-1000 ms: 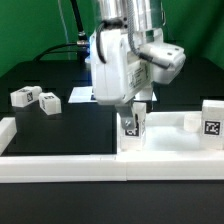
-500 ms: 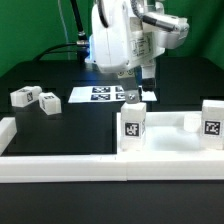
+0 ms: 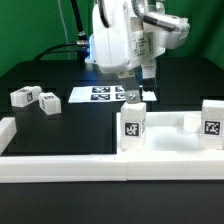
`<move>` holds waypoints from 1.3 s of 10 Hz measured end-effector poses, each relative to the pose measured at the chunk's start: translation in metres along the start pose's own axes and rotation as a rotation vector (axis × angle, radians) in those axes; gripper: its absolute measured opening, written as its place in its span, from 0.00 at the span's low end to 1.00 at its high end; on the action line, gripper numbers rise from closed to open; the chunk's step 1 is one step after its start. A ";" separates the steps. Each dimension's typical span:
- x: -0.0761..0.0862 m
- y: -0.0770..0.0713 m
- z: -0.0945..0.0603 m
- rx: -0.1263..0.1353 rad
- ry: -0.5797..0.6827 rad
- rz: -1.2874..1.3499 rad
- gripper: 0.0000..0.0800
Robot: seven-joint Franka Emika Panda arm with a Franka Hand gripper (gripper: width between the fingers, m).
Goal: Assemble square table
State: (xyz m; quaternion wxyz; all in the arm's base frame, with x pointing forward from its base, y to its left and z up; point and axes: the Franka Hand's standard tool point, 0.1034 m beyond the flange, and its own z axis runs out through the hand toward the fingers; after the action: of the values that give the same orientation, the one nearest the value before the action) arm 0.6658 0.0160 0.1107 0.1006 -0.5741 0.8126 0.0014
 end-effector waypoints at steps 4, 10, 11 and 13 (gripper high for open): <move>-0.026 0.037 -0.007 -0.039 -0.018 -0.092 0.81; -0.009 0.055 0.009 -0.055 -0.020 -0.189 0.81; 0.004 0.075 0.016 -0.087 -0.026 -0.242 0.81; 0.026 0.116 0.039 -0.187 -0.008 -0.338 0.81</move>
Offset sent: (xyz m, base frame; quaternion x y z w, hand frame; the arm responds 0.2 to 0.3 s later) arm -0.0210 0.0117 0.0007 -0.0474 0.0324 -0.0151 0.9982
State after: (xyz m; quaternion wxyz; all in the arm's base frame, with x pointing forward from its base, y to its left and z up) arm 0.5559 0.0360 0.0550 0.0489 -0.7093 0.7004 0.0622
